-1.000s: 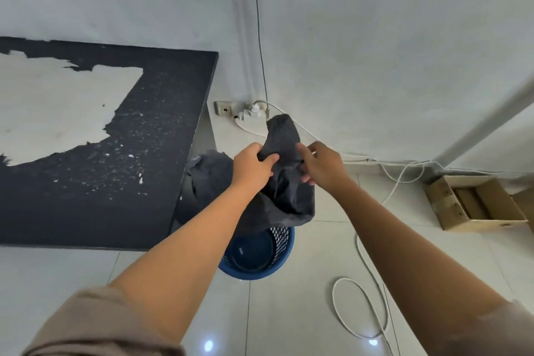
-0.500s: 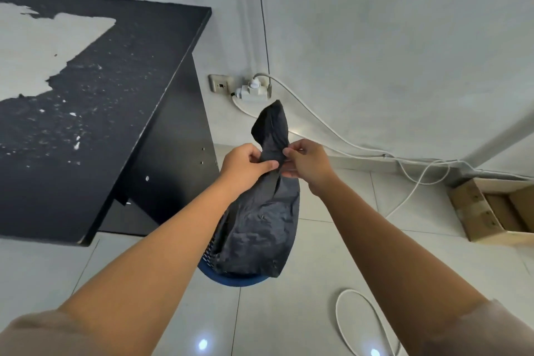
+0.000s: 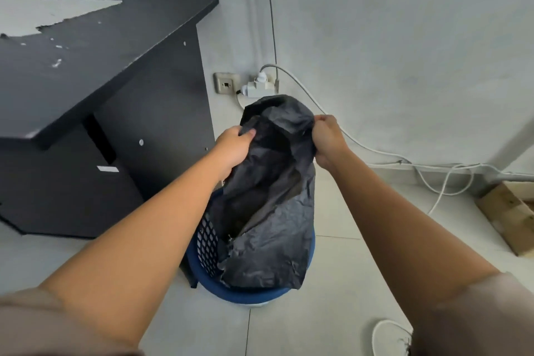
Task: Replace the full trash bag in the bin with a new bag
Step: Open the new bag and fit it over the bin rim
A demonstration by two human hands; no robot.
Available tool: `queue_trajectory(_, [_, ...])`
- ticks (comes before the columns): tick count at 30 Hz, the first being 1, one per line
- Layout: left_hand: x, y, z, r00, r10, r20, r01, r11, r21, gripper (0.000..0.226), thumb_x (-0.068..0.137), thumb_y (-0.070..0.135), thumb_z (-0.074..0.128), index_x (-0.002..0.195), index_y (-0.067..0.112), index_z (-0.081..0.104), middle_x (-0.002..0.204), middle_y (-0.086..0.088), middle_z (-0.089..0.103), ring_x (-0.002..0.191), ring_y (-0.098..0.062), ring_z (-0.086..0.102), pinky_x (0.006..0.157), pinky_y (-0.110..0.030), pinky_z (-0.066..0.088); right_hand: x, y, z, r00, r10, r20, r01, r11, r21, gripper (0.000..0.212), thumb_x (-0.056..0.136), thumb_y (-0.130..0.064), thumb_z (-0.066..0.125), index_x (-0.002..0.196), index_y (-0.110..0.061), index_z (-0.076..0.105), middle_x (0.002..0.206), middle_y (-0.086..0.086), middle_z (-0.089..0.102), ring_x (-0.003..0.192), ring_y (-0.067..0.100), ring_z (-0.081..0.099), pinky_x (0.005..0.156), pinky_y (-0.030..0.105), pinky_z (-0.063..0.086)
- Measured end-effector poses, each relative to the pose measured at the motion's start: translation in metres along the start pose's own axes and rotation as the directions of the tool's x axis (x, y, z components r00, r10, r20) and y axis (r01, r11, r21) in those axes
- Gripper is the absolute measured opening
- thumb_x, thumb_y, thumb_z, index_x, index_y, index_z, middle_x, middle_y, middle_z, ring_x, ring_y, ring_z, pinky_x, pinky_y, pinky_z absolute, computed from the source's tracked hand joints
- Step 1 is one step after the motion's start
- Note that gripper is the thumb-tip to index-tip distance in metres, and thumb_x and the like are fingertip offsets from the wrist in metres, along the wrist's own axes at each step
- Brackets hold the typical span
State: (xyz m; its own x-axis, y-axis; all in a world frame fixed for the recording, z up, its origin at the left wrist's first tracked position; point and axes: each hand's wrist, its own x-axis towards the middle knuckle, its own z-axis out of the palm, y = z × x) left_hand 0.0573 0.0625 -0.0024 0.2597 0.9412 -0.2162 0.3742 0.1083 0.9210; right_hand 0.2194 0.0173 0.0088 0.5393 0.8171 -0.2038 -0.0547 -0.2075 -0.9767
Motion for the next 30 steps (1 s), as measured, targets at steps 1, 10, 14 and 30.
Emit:
queue_trajectory(1, [0.003,-0.002,0.0,1.0,0.001,-0.029,0.0,1.0,0.029,0.034,0.097,0.037,0.043,0.115,0.012,0.057,0.116,-0.013,0.063,0.106,-0.031,0.06,0.097,-0.044,0.048,-0.001,0.002,-0.001,0.999,0.001,0.047,-0.003,0.999,0.045,0.029,0.086,-0.006,0.034,0.105,0.002,0.054,0.089,0.012,0.059,0.082,0.024,0.057,0.062,0.03,0.049])
queue_trajectory(10, [-0.001,-0.034,-0.007,0.999,-0.012,0.031,0.02,0.968,-0.249,0.025,0.082,0.026,0.049,0.096,0.007,0.059,0.089,-0.013,0.065,0.074,-0.028,0.06,0.067,-0.031,0.045,0.003,0.053,-0.013,0.97,-0.177,0.165,0.217,0.938,-0.27,0.047,0.091,-0.042,0.053,0.115,-0.003,0.061,0.115,0.016,0.065,0.104,0.031,0.063,0.095,0.046,0.05])
queue_trajectory(14, [-0.015,-0.055,-0.019,0.974,0.017,0.224,-0.018,1.0,0.001,0.035,0.09,0.032,0.059,0.112,0.006,0.064,0.106,-0.01,0.068,0.096,-0.025,0.065,0.082,-0.033,0.051,0.01,0.073,-0.02,0.984,-0.153,0.088,0.168,0.966,-0.195,0.041,0.098,-0.034,0.042,0.123,-0.003,0.05,0.111,0.015,0.058,0.096,0.03,0.059,0.074,0.037,0.054])
queue_trajectory(30, [-0.009,-0.116,-0.018,0.941,0.318,0.113,-0.258,0.894,-0.367,0.021,0.099,0.017,0.042,0.1,0.027,0.06,0.097,0.003,0.066,0.073,-0.002,0.067,0.059,-0.014,0.054,0.037,0.136,-0.02,0.964,-0.264,-0.017,0.253,0.941,-0.225,0.027,0.088,-0.028,0.06,0.068,-0.01,0.063,0.08,0.01,0.062,0.08,0.023,0.057,0.074,0.034,0.048])
